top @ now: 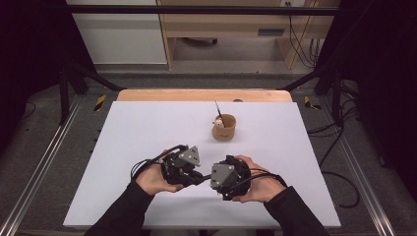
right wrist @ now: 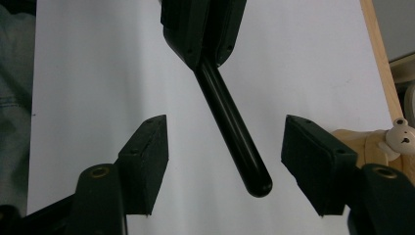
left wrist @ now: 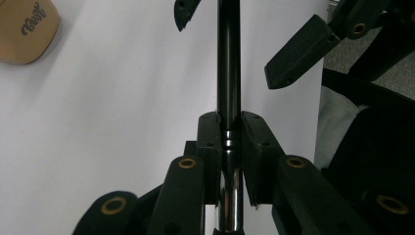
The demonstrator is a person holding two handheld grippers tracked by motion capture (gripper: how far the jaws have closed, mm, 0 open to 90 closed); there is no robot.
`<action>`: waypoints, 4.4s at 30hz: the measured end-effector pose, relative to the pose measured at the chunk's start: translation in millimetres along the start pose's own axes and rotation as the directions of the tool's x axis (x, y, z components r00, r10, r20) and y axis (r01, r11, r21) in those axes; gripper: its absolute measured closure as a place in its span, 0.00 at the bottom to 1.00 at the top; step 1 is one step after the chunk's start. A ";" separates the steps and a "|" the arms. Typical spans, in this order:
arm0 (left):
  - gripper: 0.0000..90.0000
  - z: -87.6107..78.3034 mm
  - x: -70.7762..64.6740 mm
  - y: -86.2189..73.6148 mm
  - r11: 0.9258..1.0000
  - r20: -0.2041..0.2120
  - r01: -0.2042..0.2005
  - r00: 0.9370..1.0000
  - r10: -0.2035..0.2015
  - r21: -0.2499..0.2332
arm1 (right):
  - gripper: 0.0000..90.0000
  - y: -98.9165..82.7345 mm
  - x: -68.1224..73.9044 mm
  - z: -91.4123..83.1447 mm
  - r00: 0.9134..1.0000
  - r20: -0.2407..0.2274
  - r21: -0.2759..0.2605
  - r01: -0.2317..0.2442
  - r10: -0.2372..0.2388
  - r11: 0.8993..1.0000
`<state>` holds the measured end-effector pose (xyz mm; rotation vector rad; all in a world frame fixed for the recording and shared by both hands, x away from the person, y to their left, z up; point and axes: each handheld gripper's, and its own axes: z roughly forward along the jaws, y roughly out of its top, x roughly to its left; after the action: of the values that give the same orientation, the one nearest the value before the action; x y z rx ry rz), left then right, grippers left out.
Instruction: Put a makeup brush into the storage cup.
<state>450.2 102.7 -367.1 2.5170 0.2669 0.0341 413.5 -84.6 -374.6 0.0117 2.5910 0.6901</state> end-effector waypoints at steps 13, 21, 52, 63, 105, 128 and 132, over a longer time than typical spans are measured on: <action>0.87 3.4 0.0 1.6 1.000 0.017 -0.002 1.000 0.002 0.008 | 0.60 1.8 3.4 3.6 0.997 -0.022 0.009 0.071 -0.070 0.997; 0.87 3.2 -2.6 3.7 1.000 0.024 -0.013 1.000 0.013 0.015 | 0.71 3.3 4.3 6.4 0.994 -0.025 0.014 0.104 -0.104 0.994; 0.84 3.2 -1.7 1.6 0.999 0.038 -0.037 0.999 0.037 -0.004 | 0.88 1.5 5.3 6.5 0.984 -0.064 0.009 0.169 -0.168 0.986; 0.65 -3.1 0.4 -2.5 0.999 -0.011 -0.026 1.000 0.025 -0.036 | 0.88 -3.7 6.1 11.1 0.990 -0.079 0.007 0.113 -0.112 0.994; 0.22 -17.6 18.7 -77.4 0.835 -0.198 0.283 0.889 -0.413 -0.472 | 0.88 -71.8 -8.3 4.3 0.910 0.039 -0.217 -0.396 0.414 0.892; 0.21 2.2 1.8 -71.9 0.743 -0.128 0.314 0.873 -0.470 -0.591 | 0.88 -76.8 7.6 12.6 0.809 -0.020 -0.380 -0.549 0.587 0.745; 0.21 3.3 0.0 -69.8 0.714 -0.108 0.319 0.869 -0.483 -0.624 | 0.88 -76.6 8.3 13.4 0.793 -0.023 -0.394 -0.566 0.608 0.724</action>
<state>437.8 156.6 -409.7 1.7750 0.7915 0.2434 420.0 -144.3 -424.8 0.7652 2.2829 1.3736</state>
